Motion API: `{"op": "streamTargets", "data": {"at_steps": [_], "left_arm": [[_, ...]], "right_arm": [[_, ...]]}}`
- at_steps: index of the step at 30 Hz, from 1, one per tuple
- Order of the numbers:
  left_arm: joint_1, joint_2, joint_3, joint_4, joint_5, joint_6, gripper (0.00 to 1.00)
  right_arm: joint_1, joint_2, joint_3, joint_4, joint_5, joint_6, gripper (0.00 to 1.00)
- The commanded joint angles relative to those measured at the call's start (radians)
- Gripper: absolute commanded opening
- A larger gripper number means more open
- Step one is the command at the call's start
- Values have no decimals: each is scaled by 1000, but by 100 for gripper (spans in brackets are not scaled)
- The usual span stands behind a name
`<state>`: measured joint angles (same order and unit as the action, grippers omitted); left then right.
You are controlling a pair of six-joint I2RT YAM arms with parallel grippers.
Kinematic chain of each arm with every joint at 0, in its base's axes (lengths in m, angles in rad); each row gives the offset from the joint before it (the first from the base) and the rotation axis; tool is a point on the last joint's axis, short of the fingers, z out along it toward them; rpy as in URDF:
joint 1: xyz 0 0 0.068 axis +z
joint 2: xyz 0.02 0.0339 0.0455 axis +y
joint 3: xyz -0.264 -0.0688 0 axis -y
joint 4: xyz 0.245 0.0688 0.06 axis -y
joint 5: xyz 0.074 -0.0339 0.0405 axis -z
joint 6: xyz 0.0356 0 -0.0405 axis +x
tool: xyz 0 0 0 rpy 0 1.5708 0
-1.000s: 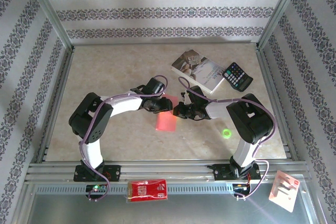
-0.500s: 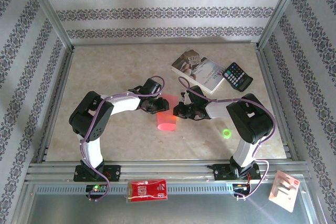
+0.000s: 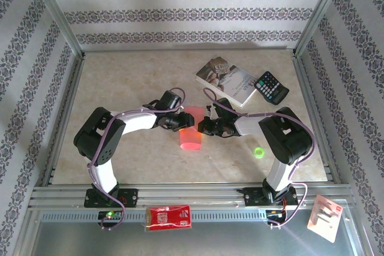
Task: Fold a paper plane with a square sheet of paper (pick it up from the middle)
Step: First fold the square sheet of paper in half at the center of the table.
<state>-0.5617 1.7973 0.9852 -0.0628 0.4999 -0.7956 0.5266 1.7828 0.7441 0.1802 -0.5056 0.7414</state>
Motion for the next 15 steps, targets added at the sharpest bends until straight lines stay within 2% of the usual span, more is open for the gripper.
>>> {"op": "streamTargets", "data": {"at_steps": [1,9,15], "left_arm": [[-8,-40,-26,61,63,-52,43],[-1,-42,-99,25,1,-54,43],[11,-51,-130,38,0,-50,43]], "right_arm": [[18,104,-45,-160,176,-36,0],[18,113,-43,-157,177,-35,0],[19,109,-46,-159,179,-37,0]]}}
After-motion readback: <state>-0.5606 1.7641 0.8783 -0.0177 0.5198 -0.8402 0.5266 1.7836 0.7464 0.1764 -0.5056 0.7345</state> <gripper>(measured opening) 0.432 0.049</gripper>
